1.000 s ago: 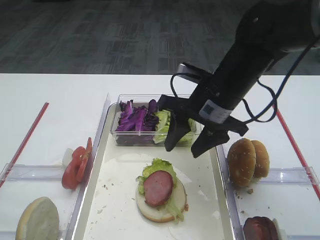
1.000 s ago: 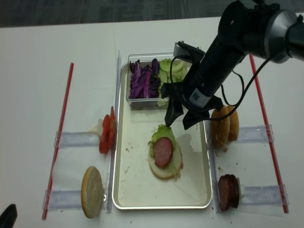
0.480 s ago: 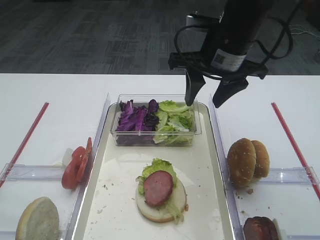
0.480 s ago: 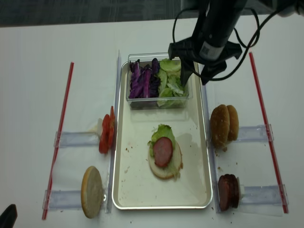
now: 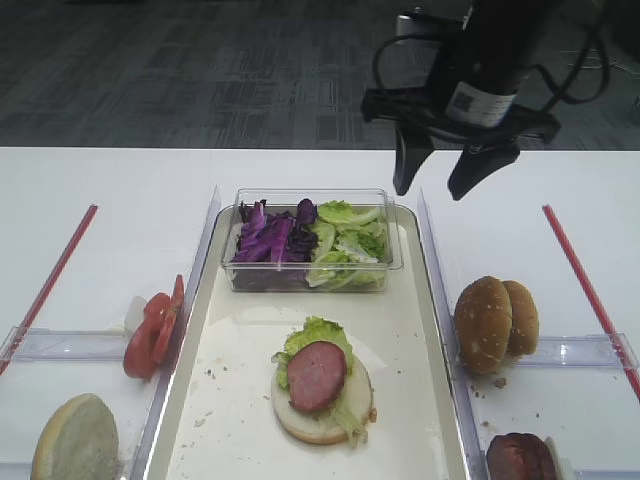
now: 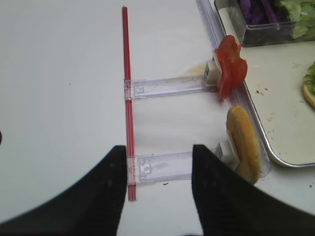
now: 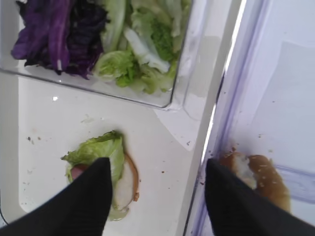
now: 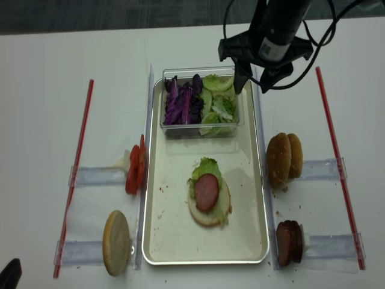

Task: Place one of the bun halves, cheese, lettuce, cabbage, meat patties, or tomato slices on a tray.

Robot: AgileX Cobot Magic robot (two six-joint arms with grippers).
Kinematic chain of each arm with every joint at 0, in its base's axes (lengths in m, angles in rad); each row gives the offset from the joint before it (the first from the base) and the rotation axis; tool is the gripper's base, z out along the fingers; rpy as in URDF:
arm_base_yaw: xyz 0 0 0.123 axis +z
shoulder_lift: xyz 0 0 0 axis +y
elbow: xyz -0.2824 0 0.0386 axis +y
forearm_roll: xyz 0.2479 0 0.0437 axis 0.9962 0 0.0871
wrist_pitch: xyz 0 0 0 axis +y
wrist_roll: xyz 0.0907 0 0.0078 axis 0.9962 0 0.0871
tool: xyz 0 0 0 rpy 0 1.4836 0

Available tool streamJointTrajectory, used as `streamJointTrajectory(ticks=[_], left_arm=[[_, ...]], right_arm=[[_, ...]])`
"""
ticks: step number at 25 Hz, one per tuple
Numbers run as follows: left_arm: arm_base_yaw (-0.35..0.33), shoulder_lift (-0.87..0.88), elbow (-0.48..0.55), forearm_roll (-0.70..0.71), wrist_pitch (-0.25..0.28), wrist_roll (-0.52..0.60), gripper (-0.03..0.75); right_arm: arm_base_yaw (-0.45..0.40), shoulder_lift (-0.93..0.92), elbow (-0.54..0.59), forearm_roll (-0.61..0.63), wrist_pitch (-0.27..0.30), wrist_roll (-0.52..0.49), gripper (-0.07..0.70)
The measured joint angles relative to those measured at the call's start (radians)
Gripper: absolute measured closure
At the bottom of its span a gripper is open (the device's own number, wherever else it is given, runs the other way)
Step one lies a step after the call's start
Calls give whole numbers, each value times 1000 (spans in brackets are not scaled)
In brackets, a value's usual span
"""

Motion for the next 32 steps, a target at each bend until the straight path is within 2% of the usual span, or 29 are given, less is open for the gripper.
streamJointTrajectory(ticks=[13,17,24,27,32], left_arm=[[0,0,0,0,0,0,419],[0,0,0,0,0,0,419],[0,0,0,0,0,0,419],[0,0,0,0,0,0,419],[0,0,0,0,0,0,419]], right_arm=[[-305,-52,0,-100,3,-101,198],[-368,-68,0,-108,5,-121,198],[-380,-90,10,-102,7,-148,198],[-380,-142,71,-111,7,-149,198],[-380,-292,235,-143,7,-151,198]])
